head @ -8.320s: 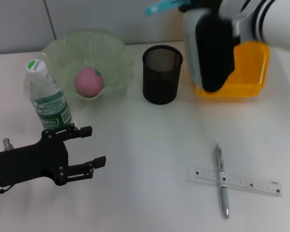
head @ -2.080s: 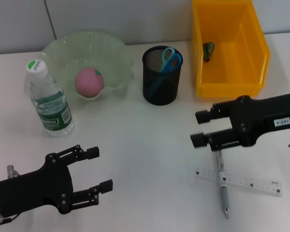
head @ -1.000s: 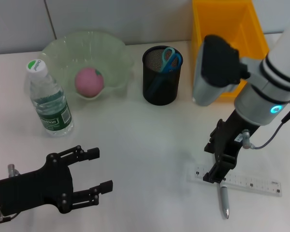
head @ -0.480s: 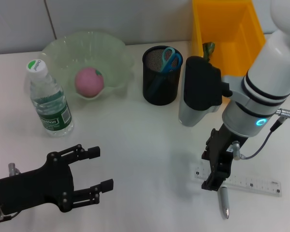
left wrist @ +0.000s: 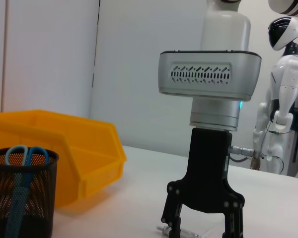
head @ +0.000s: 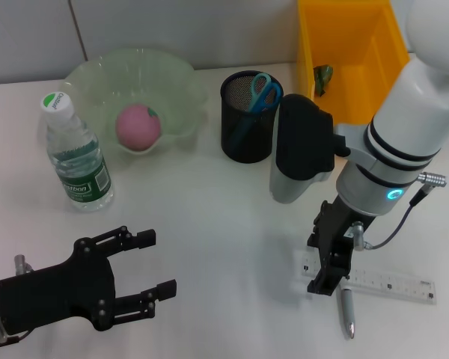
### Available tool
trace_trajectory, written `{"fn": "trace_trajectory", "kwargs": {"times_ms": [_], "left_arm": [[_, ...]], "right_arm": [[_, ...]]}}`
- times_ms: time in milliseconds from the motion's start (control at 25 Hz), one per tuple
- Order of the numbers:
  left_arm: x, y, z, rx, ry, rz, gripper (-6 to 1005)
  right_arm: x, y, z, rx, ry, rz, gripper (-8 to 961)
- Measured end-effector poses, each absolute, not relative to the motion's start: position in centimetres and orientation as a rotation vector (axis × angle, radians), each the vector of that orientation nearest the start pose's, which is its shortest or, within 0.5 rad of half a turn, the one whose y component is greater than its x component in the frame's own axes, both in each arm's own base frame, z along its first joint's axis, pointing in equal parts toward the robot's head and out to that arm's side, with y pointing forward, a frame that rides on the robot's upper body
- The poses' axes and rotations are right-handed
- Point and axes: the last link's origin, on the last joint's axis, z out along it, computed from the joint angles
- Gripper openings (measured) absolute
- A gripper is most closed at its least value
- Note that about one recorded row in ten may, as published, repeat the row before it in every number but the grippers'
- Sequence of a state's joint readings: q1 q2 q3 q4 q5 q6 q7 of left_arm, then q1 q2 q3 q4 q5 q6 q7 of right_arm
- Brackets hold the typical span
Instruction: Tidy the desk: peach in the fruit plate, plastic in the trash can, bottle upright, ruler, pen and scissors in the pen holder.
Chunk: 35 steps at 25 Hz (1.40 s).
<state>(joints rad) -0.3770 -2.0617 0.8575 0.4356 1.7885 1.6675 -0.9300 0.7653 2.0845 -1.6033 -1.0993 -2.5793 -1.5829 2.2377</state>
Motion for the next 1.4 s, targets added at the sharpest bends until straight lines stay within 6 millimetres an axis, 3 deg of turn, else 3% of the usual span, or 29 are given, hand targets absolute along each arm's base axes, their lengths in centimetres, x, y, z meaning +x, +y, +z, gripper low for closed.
{"fn": "trace_trajectory", "kwargs": {"times_ms": [560, 760, 1000, 1240, 1400], "left_arm": [[-28.8, 25.6, -3.2, -2.758, -0.358, -0.913, 800], [-28.8, 25.5, -3.2, -2.755, -0.360, -0.917, 800], [-28.8, 25.5, -3.1, -2.748, -0.364, -0.925, 800], [-28.8, 25.4, -3.1, -2.747, -0.365, -0.928, 800], [-28.8, 25.4, -3.1, -2.749, -0.365, -0.930, 800]], "right_arm": [[17.2, 33.6, -6.4, -2.939, 0.316, -0.970, 738], [17.2, 33.5, -6.5, -2.936, 0.317, -0.973, 541], [16.9, 33.7, -6.1, -2.921, 0.306, -0.947, 457], [15.2, 34.8, -4.2, -2.900, 0.334, -0.805, 387], [13.0, 36.6, -1.1, -2.830, 0.419, -0.539, 387]]}}
